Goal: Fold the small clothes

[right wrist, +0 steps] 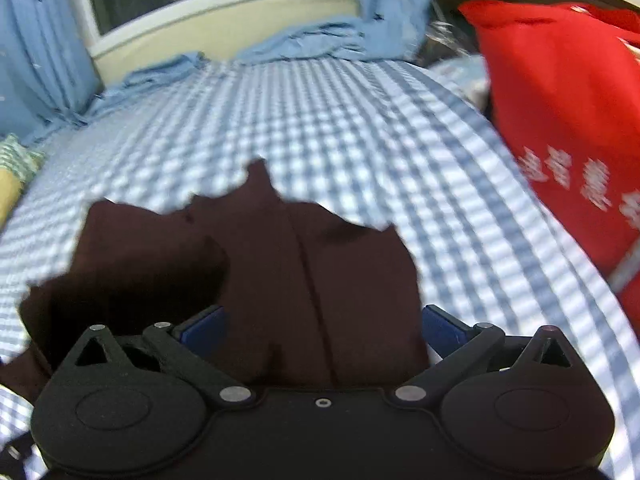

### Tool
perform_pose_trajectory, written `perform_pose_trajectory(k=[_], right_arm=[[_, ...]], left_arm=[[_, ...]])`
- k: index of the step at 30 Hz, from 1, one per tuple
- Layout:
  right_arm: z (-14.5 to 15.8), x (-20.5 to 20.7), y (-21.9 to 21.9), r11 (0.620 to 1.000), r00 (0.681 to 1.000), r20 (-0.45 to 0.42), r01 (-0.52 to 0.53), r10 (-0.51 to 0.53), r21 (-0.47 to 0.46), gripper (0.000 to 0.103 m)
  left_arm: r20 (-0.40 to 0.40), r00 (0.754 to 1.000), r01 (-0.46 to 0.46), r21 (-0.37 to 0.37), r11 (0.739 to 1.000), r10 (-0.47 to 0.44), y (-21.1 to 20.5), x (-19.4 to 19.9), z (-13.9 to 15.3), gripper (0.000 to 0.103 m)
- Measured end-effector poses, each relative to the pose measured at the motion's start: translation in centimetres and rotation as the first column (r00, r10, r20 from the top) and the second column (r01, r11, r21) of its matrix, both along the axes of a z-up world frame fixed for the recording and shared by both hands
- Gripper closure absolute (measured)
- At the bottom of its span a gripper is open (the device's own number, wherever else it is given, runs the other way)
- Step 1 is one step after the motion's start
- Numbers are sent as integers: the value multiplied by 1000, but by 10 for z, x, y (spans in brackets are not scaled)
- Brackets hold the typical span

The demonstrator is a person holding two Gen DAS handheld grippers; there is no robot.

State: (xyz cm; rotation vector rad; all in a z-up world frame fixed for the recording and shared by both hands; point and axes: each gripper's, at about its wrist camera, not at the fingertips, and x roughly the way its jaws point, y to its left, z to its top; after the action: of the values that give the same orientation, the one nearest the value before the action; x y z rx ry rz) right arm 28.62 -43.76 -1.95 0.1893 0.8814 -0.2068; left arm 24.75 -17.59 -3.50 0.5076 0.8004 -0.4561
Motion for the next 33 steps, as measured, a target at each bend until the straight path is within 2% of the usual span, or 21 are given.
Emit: perform_pose_trajectory(k=[4,7,9,13,18,21,23,24,26,28,31,33], right_arm=[[6,32,8,989,996,2,-88,89,120,0],[2,56,14,954,989,-20,-133,144,267,0],[-3,69,16,927,989,-37,-119,141,356,0],[-13,89,18,876,993,-98,-16,72,482,1],[-19,103,29,840,989,-133,19,63,542,5],[-22,109,38,860,983,-157,-3,97,511,20],[-23,106,43,882,982,-156,-20,106,471,42],[-22,106,45,893,983,-152,-27,107,450,49],[-20,107,48,908,985,-133,-49,114,415,77],[-14,105,49,920,988,-91,-84,128,382,94],[5,102,51,935,986,4,-161,168,317,97],[23,98,50,945,977,66,-211,201,249,97]], left_arm=[[-14,999,-49,10,999,49,11,6,-3,20],[-28,997,-66,14,998,66,16,11,-4,21],[-42,996,-78,14,997,78,19,17,-5,21],[-74,991,-109,17,994,110,22,26,-8,35],[-81,987,-140,15,990,141,26,33,-7,53],[-69,988,-134,15,991,135,27,35,-8,61],[-64,991,-122,7,993,122,27,34,-7,64],[-61,991,-116,6,993,116,27,32,-6,65],[-52,994,-99,12,995,100,24,29,-6,66],[-46,996,-82,16,997,82,20,27,-6,69],[-39,998,-51,13,999,51,12,23,-2,80],[-39,999,-23,4,1000,24,5,22,1,82]])
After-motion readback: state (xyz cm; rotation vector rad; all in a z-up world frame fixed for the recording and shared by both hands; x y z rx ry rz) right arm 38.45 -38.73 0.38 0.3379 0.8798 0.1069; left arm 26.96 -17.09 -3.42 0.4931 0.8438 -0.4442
